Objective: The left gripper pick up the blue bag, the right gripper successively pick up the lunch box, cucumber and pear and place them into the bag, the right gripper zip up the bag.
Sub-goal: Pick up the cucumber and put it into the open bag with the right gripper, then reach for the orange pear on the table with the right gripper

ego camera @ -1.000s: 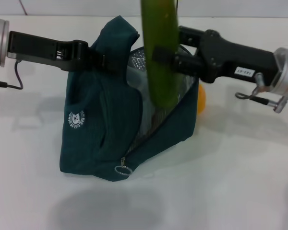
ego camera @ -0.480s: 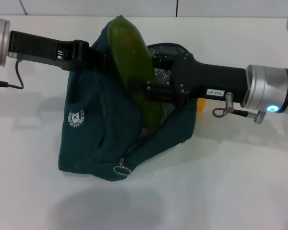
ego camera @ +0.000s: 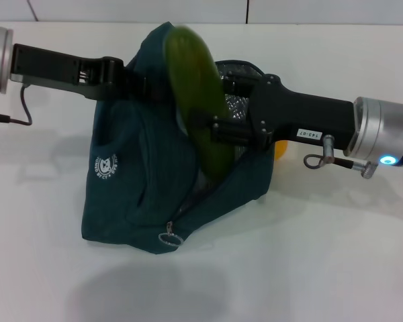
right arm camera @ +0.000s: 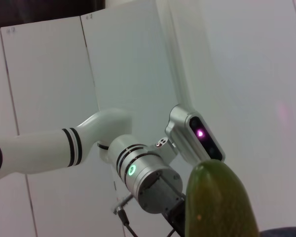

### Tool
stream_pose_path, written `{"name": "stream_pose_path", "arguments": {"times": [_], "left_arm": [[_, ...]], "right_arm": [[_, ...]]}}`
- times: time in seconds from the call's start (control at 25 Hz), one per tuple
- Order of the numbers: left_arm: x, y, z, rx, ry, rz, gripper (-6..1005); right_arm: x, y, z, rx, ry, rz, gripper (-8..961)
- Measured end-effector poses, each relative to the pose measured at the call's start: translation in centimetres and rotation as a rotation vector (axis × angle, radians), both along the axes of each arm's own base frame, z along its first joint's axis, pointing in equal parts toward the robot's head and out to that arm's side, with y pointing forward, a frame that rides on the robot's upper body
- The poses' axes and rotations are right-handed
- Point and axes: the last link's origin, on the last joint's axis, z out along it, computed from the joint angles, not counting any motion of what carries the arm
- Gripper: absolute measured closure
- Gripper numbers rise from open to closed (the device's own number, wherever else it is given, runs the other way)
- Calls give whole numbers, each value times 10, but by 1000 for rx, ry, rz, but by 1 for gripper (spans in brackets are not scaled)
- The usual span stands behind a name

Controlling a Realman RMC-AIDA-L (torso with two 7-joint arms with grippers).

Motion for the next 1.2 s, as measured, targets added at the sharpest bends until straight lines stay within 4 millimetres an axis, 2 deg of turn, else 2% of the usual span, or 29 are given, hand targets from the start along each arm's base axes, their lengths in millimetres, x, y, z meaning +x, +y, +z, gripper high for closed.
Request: {"name": "stream_pose_path", "arguments": {"times": [0.24, 0.4, 0.52, 0.64, 0.84, 1.04, 1.2], "left_arm": [[0, 0, 0, 0, 0, 1, 958], [-1, -1, 1, 1, -2, 2, 958], [-2, -1, 1, 3, -5, 6, 958], [-5, -3, 2, 6, -5, 12, 957], [-6, -3, 4, 12, -4, 14, 957], [-8, -1, 10, 34, -4, 21, 957], [-14, -1, 15, 55, -5, 40, 957]], "right_arm": [[4, -1, 0, 0, -2, -13, 287], [10, -1, 7, 23, 44, -57, 285], [28, 0, 22, 91, 99, -136, 287], [55, -1, 37, 168, 119, -228, 288], [102, -9, 49, 284, 47, -353, 297], [120, -3, 42, 371, -70, -407, 315], [119, 5, 31, 405, -147, -398, 329]]}}
